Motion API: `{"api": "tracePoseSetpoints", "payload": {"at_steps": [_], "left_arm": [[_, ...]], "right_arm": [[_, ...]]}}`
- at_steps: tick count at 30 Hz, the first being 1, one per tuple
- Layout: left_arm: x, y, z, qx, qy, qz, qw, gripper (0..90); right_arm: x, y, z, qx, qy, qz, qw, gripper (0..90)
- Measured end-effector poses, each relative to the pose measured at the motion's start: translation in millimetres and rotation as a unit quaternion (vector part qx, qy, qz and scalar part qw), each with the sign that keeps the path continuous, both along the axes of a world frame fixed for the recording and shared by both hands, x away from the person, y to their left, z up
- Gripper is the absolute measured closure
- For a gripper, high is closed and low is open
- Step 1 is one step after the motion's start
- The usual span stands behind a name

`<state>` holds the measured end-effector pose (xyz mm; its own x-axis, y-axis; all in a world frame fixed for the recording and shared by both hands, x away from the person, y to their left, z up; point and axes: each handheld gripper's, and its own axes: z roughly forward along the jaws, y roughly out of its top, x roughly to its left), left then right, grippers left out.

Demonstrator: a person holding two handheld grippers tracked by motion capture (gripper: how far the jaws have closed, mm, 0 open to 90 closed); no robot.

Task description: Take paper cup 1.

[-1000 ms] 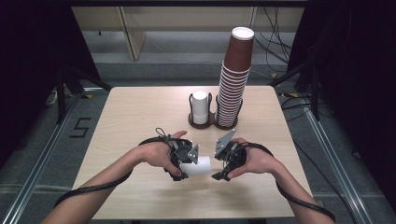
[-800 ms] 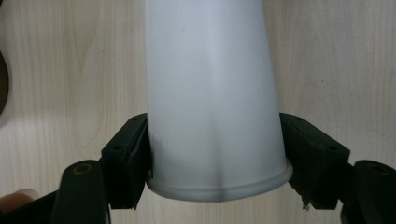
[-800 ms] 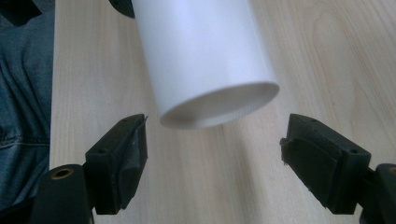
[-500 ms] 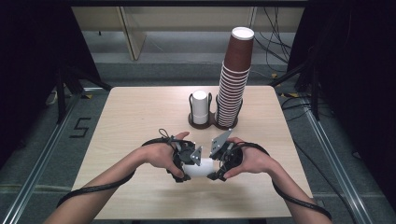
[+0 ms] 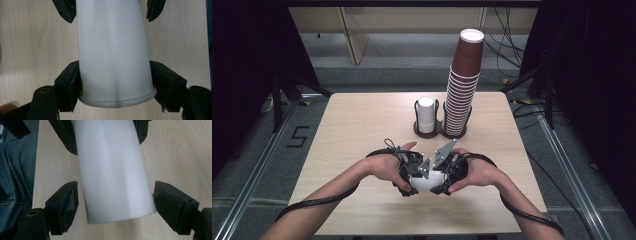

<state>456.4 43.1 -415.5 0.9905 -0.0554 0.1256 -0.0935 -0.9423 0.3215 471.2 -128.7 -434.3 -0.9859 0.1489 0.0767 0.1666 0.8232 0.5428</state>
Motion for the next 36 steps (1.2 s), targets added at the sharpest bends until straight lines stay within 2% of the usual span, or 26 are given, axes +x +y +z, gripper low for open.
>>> {"api": "tracePoseSetpoints", "payload": {"at_steps": [1,3,4,5,6,12,14,15,16,18,19,23,24,25,26,29,36], "left_arm": [[-0.1,0.1,0.1,0.000,0.000,0.000,1.0000,29.8],[-0.4,0.1,0.5,0.001,0.002,0.000,1.0000,29.9],[-0.6,0.1,0.6,0.000,0.002,0.001,1.0000,29.9],[-1.0,-0.1,0.1,-0.004,0.004,0.003,1.0000,29.9],[-1.3,-0.2,0.2,-0.003,0.006,0.004,1.0000,29.9],[-1.1,-2.1,1.6,0.001,0.005,0.002,1.0000,29.9],[-1.2,-2.8,1.7,0.001,0.004,0.000,1.0000,29.9],[-1.5,-3.1,1.5,-0.001,0.005,0.002,1.0000,29.9],[-2.1,-3.4,0.9,-0.005,0.006,0.005,1.0000,29.9],[-1.9,-3.8,0.8,-0.002,0.005,0.001,1.0000,29.9],[-2.0,-4.1,0.7,-0.001,0.006,0.001,1.0000,29.9],[-2.7,-4.8,-0.2,-0.002,0.008,0.002,1.0000,29.9],[-2.6,-4.9,-0.2,-0.001,0.008,0.002,1.0000,29.9],[-2.5,-4.9,-0.1,-0.001,0.008,0.001,1.0000,29.9],[-2.0,-5.0,0.4,0.002,0.006,-0.002,1.0000,29.9],[-2.0,-4.9,0.5,0.002,0.007,-0.002,1.0000,30.1],[-1.4,-5.1,1.0,-0.002,0.009,0.000,1.0000,29.6]], "right_arm": [[-1.3,0.2,0.2,-0.004,0.010,-0.004,0.9999,22.0],[1.0,1.5,-1.2,-0.001,-0.001,0.012,0.9999,22.1],[-1.2,1.7,-1.1,-0.004,0.006,0.001,1.0000,22.1],[1.0,2.3,-1.4,0.001,-0.004,0.020,0.9998,22.3],[-0.3,2.6,-1.7,-0.003,0.005,0.008,1.0000,22.5],[-2.7,4.5,-1.3,0.000,0.014,-0.002,0.9999,26.1],[-0.1,4.6,-1.4,0.009,-0.001,0.021,0.9997,27.7],[-2.9,3.9,-0.9,0.001,0.015,0.000,0.9999,28.6],[0.3,4.2,-1.5,0.008,-0.001,0.025,0.9996,29.3],[-0.3,3.6,-1.5,0.005,0.002,0.022,0.9998,30.9],[-2.6,3.1,-1.2,-0.001,0.014,0.003,0.9999,31.4],[-2.4,3.9,-2.3,0.009,0.011,0.008,0.9999,32.3],[-1.2,3.2,-2.7,0.006,0.004,0.019,0.9998,32.4],[-3.1,2.6,-2.3,-0.002,0.016,0.005,0.9999,32.6],[-2.9,2.5,-2.4,-0.002,0.016,0.007,0.9998,32.8],[-0.9,2.9,-3.1,0.005,0.005,0.023,0.9997,33.2],[-1.0,1.6,-3.8,0.002,0.006,0.018,0.9998,33.5]]}}
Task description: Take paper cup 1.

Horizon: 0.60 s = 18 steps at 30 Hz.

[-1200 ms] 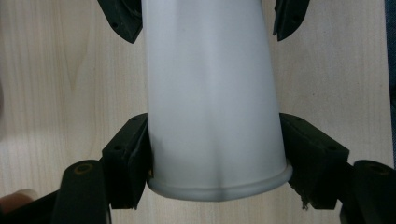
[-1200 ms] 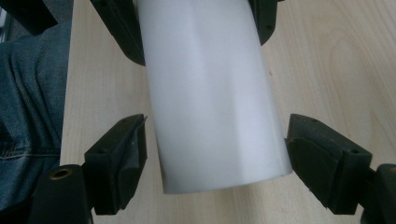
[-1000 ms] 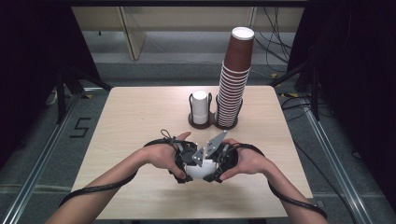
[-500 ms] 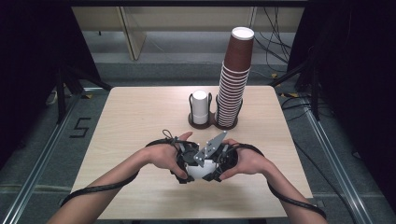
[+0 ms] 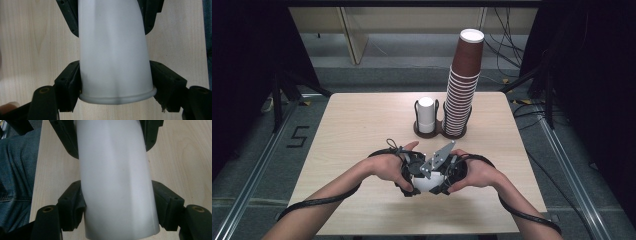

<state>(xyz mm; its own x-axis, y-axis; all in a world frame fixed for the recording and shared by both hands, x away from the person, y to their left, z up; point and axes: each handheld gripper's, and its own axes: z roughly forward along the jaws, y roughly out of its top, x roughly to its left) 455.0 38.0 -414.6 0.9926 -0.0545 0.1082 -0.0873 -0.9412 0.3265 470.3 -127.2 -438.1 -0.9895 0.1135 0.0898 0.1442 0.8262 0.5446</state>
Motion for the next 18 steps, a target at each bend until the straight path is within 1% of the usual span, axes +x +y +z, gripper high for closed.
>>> {"api": "tracePoseSetpoints", "payload": {"at_steps": [1,2,3,5,6,7,8,9,10,11,12,13,14,15,16,17,18], "left_arm": [[0.0,-0.1,0.0,-0.001,0.001,0.002,1.0000,29.3],[-1.4,-0.3,-1.3,-0.014,0.007,0.013,0.9998,29.0],[0.0,-0.2,0.1,-0.004,0.002,0.005,1.0000,28.7],[-0.1,-0.5,0.4,-0.004,0.003,0.004,1.0000,28.1],[-0.2,-0.6,0.6,-0.004,0.003,0.004,1.0000,27.8],[-0.7,-0.7,0.2,-0.009,0.005,0.008,0.9999,27.5],[-0.4,-0.8,0.1,-0.011,0.006,0.009,0.9999,27.2],[0.4,-0.9,0.4,-0.010,0.002,0.007,0.9999,26.9],[1.1,-0.7,0.7,-0.007,0.001,0.004,1.0000,26.2],[1.1,-0.6,0.5,-0.008,0.002,0.005,1.0000,25.4],[1.2,-0.3,0.2,-0.008,0.002,0.007,0.9999,24.5],[1.0,0.0,-0.7,-0.013,0.004,0.013,0.9998,23.1],[1.6,0.3,-0.6,-0.012,-0.002,0.013,0.9998,21.4],[2.4,0.7,-0.4,-0.008,-0.007,0.011,0.9999,19.3],[2.8,1.2,-0.8,-0.007,-0.010,0.010,0.9999,17.1],[2.8,1.7,-1.1,-0.007,-0.011,0.011,0.9999,15.3],[3.4,2.2,-1.4,-0.007,-0.017,0.009,0.9998,14.1]], "right_arm": [[-1.6,-0.4,0.8,-0.003,0.007,-0.008,0.9999,33.5],[-0.6,-0.5,0.7,-0.001,0.001,0.000,1.0000,33.5],[-1.6,-0.8,1.0,-0.001,0.005,-0.009,0.9999,33.4],[-1.5,-1.1,1.2,-0.002,0.006,-0.006,1.0000,33.6],[-1.5,-1.2,1.1,-0.001,0.006,-0.002,1.0000,33.6],[0.8,-0.9,0.7,0.006,-0.007,0.016,0.9998,33.7],[-1.5,-1.8,1.1,-0.002,0.006,-0.002,1.0000,33.6],[2.5,-1.8,-0.3,0.003,-0.014,0.018,0.9997,33.6],[1.8,-2.1,-0.2,0.002,-0.012,0.013,0.9998,33.6],[0.3,-2.3,0.3,0.001,-0.003,0.006,1.0000,33.6],[0.9,-2.3,-0.1,0.000,-0.009,0.010,0.9999,33.5],[1.2,-2.2,-0.3,0.001,-0.011,0.013,0.9999,33.5],[1.1,-2.1,-0.5,0.003,-0.012,0.014,0.9998,33.5],[0.2,-2.1,-0.3,0.003,-0.006,0.010,0.9999,33.5],[1.1,-1.8,-1.1,0.009,-0.012,0.018,0.9997,33.5],[0.5,-2.3,-1.3,0.005,-0.009,0.007,0.9999,33.6],[1.5,-2.5,-1.8,0.012,-0.013,0.015,0.9997,33.6]]}}
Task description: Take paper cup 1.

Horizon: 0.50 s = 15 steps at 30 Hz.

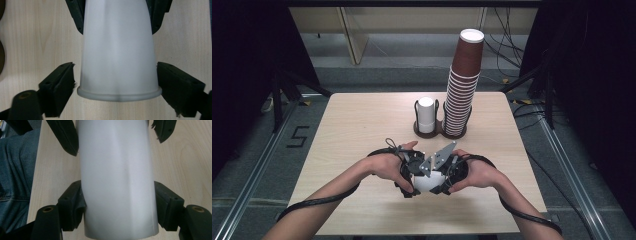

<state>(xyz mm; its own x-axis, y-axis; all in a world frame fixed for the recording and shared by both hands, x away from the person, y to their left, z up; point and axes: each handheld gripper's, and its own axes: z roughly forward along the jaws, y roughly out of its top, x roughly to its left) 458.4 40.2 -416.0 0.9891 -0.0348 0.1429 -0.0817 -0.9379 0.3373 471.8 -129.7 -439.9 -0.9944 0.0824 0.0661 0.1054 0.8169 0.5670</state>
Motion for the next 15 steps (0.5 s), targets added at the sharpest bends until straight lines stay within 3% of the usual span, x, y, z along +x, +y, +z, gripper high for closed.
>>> {"api": "tracePoseSetpoints", "payload": {"at_steps": [2,3,4,5,6,8,10,11,12,13,14,15], "left_arm": [[0.6,1.6,-0.8,-0.002,-0.004,0.001,1.0000,13.8],[0.9,2.4,-1.7,-0.007,-0.005,0.001,1.0000,13.2],[1.5,3.3,-1.9,-0.008,-0.007,0.000,0.9999,12.3],[4.2,2.3,-2.6,-0.012,-0.005,-0.021,0.9997,12.2],[4.3,3.2,-3.1,-0.015,-0.006,-0.019,0.9997,12.2],[7.7,2.5,-3.9,-0.017,-0.010,-0.043,0.9989,12.3],[9.0,3.2,-3.9,-0.020,-0.010,-0.046,0.9987,12.4],[5.0,6.6,-3.6,-0.018,-0.008,-0.006,0.9998,12.5],[6.0,7.1,-2.8,-0.019,-0.021,-0.003,0.9996,12.8],[3.4,9.2,-2.4,-0.017,-0.019,0.020,0.9995,13.1],[5.3,8.9,-2.6,-0.021,-0.021,0.008,0.9995,13.2],[5.2,9.3,-3.0,-0.022,-0.017,0.009,0.9996,13.1]], "right_arm": [[1.0,-1.2,-0.7,0.004,-0.005,0.002,1.0000,33.6],[-1.9,-2.4,-0.7,-0.005,0.011,-0.021,0.9997,33.6],[-1.8,-3.1,-1.0,-0.006,0.010,-0.020,0.9997,33.6],[0.2,-3.2,-1.7,0.003,0.000,-0.006,1.0000,33.6],[0.0,-3.9,-1.6,-0.001,0.003,-0.013,0.9999,33.6],[-1.4,-5.2,-1.0,-0.003,0.010,-0.024,0.9997,33.6],[0.3,-5.9,-1.3,0.002,0.002,-0.016,0.9999,33.6],[0.5,-6.6,-1.3,0.004,0.001,-0.014,0.9999,33.7],[1.5,-7.6,-1.1,0.009,-0.007,-0.006,0.9999,33.7],[1.8,-8.8,-1.1,0.005,-0.010,-0.010,0.9999,33.7],[1.4,-9.3,-1.2,0.009,0.000,-0.010,0.9999,33.7],[1.9,-10.6,-0.7,0.010,-0.009,-0.008,0.9999,33.7]]}}
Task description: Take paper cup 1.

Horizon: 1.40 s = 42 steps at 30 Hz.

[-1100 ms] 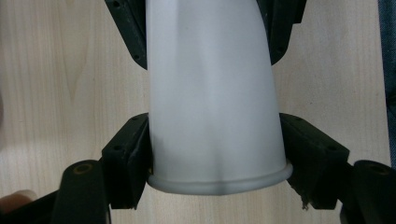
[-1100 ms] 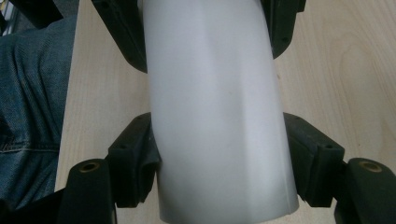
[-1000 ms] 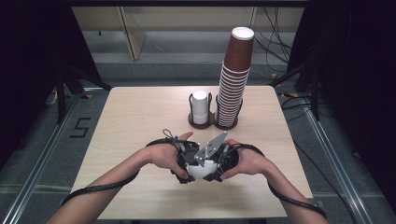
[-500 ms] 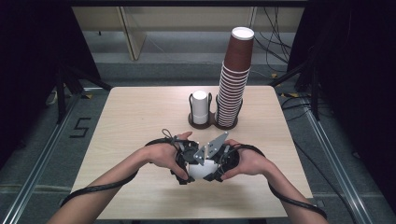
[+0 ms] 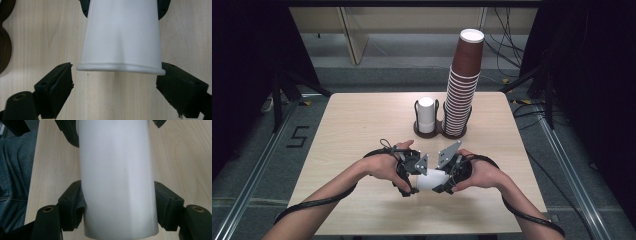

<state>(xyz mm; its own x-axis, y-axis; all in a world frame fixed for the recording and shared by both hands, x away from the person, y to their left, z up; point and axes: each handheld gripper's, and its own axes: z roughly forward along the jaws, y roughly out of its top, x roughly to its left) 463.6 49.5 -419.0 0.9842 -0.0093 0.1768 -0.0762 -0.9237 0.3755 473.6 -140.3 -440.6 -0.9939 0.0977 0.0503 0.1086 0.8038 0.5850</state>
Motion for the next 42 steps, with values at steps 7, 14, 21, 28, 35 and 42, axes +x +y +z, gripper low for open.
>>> {"api": "tracePoseSetpoints", "payload": {"at_steps": [7,14,21,28,35,42], "left_arm": [[2.5,3.3,-1.9,-0.006,-0.001,0.014,0.9999,13.2],[3.8,5.2,-2.8,-0.014,0.005,0.028,0.9995,13.4],[39.1,-11.7,11.8,0.028,-0.103,-0.226,0.9683,13.8],[32.5,-0.4,7.2,-0.006,-0.081,-0.144,0.9862,14.0],[5.0,10.9,-5.2,-0.051,0.012,0.052,0.9973,14.0],[5.8,10.4,-5.0,-0.053,0.010,0.051,0.9972,14.0]], "right_arm": [[-4.3,-8.2,-0.7,0.011,0.018,-0.033,0.9992,33.7],[-0.1,-17.7,-4.2,0.033,-0.006,-0.028,0.9991,33.6],[1.6,-22.5,-5.9,0.049,-0.010,-0.035,0.9981,33.6],[1.5,-26.7,-10.7,0.064,-0.008,-0.046,0.9969,33.6],[2.4,-28.7,-12.3,0.076,-0.020,-0.049,0.9957,33.6],[3.2,-32.0,-15.5,0.090,-0.018,-0.050,0.9945,33.5]]}}
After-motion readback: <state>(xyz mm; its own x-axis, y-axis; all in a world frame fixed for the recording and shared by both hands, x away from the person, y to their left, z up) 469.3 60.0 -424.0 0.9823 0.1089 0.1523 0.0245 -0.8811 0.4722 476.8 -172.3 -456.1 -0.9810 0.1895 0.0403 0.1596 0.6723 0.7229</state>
